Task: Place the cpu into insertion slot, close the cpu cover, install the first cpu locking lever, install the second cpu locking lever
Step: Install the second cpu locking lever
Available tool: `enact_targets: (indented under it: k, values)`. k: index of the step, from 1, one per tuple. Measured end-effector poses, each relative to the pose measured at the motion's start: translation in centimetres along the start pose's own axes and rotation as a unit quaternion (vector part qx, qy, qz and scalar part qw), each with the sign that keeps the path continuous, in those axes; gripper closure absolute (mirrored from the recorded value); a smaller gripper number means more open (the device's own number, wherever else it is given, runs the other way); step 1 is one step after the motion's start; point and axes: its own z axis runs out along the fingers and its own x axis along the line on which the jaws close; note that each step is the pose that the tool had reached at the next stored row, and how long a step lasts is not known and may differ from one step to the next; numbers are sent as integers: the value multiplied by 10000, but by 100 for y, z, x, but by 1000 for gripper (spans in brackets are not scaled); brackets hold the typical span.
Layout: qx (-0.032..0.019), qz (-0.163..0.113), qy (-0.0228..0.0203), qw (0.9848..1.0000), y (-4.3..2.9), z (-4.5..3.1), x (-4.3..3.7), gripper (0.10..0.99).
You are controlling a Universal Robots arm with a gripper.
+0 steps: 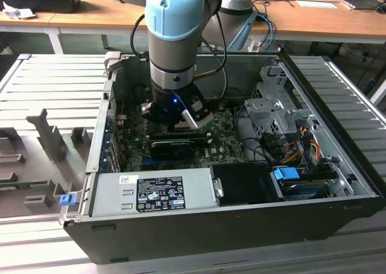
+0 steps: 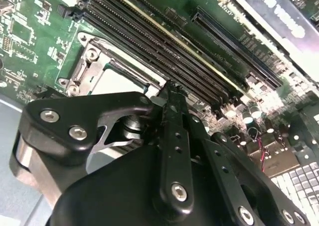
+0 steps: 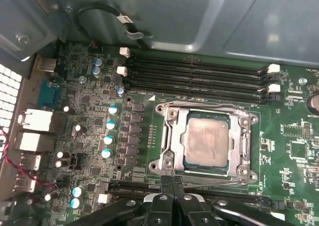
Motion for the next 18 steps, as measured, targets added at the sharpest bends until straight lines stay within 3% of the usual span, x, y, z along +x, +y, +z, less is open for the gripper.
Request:
enact_targets:
  k: [2,4,7,11,15,18]
  values:
    - [-23,-1,-4,10000,-9,45,21,980]
    - [-47,-3,-19,10000,-12,72,102,980]
    - [-164,-3,-35,9999,-22,112,116,980]
    - [-233,-4,-48,9997,-32,152,138,980]
    - [-377,-6,-71,9993,-38,198,157,980]
    - [-397,-6,-71,9992,-44,218,160,980]
